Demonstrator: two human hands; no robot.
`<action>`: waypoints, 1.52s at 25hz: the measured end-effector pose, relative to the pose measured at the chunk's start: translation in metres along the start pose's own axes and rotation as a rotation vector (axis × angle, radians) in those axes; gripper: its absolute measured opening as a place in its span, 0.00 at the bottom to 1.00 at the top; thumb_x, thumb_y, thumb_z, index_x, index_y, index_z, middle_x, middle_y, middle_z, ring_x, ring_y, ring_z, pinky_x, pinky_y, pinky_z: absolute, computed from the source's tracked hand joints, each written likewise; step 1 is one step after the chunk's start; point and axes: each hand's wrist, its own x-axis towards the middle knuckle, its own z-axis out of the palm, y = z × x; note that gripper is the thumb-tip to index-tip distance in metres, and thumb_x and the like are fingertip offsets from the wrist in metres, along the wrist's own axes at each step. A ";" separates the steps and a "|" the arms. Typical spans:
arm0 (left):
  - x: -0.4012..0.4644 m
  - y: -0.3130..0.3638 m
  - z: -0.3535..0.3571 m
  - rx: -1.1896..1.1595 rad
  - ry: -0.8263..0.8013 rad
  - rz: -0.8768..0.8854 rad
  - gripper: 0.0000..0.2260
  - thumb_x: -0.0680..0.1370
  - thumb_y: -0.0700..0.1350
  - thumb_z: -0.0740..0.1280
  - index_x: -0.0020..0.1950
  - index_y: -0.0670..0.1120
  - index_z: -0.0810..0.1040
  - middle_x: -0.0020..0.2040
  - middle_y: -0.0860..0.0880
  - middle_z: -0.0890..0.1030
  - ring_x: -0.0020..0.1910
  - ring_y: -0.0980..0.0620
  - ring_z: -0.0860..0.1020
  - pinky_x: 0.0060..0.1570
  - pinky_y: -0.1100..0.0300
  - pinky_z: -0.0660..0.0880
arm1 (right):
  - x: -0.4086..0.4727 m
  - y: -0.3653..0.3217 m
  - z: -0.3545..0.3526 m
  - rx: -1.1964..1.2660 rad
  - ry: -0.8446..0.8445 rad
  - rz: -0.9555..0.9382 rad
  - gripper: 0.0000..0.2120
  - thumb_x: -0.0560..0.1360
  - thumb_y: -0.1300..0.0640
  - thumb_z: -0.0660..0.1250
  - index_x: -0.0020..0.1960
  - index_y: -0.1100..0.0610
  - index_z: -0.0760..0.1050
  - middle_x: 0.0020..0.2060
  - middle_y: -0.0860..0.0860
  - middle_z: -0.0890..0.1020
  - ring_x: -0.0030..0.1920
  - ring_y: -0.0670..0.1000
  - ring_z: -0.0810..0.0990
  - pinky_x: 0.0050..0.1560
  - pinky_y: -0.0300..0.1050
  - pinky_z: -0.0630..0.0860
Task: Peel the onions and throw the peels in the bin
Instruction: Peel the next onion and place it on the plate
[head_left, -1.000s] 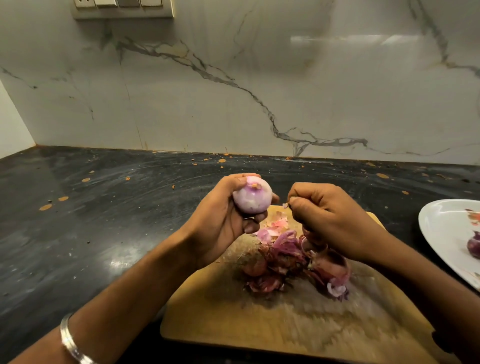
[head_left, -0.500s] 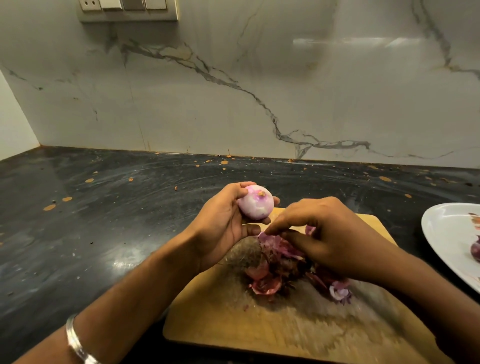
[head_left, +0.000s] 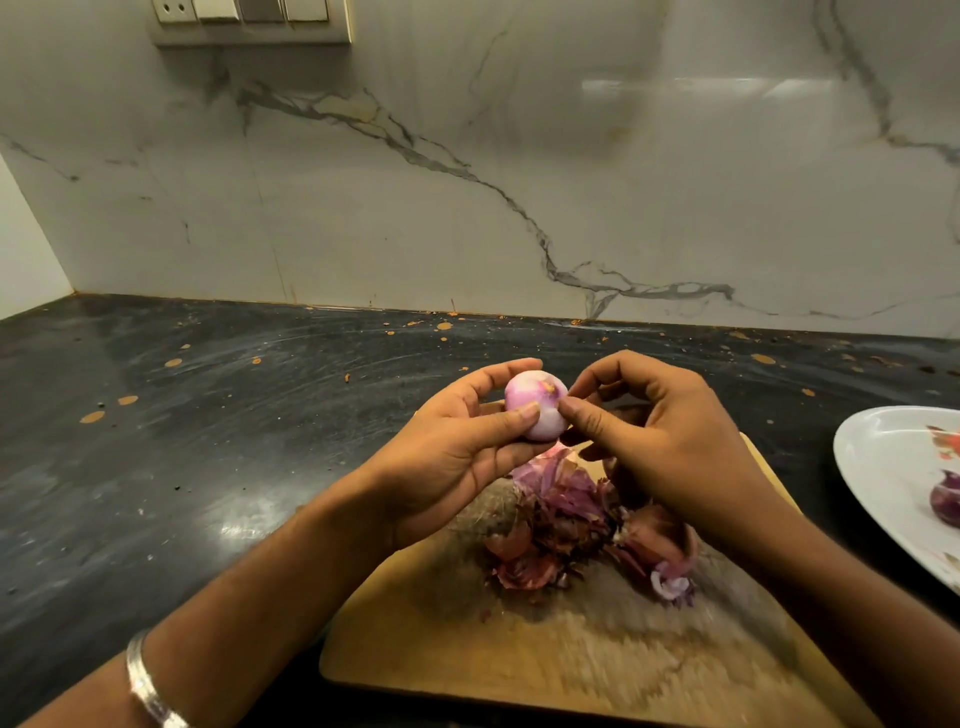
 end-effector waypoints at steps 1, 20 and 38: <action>0.000 0.000 -0.001 -0.003 0.000 0.000 0.23 0.72 0.34 0.67 0.68 0.39 0.73 0.63 0.34 0.79 0.61 0.35 0.79 0.57 0.48 0.79 | 0.000 0.000 0.000 0.057 0.008 0.030 0.01 0.76 0.60 0.72 0.46 0.56 0.81 0.36 0.54 0.85 0.35 0.48 0.85 0.30 0.33 0.76; 0.000 -0.008 0.001 0.196 0.035 0.113 0.28 0.64 0.30 0.73 0.64 0.44 0.77 0.58 0.42 0.83 0.53 0.44 0.83 0.50 0.54 0.82 | 0.001 0.008 0.007 -0.299 0.194 -0.020 0.07 0.71 0.61 0.73 0.36 0.53 0.82 0.26 0.47 0.82 0.25 0.45 0.79 0.30 0.46 0.79; 0.003 -0.004 -0.008 0.229 -0.022 0.099 0.23 0.71 0.36 0.72 0.65 0.41 0.75 0.58 0.40 0.83 0.55 0.45 0.83 0.53 0.57 0.81 | 0.006 0.013 -0.002 -0.139 -0.093 -0.050 0.23 0.68 0.50 0.78 0.62 0.51 0.80 0.49 0.45 0.86 0.48 0.44 0.85 0.51 0.47 0.83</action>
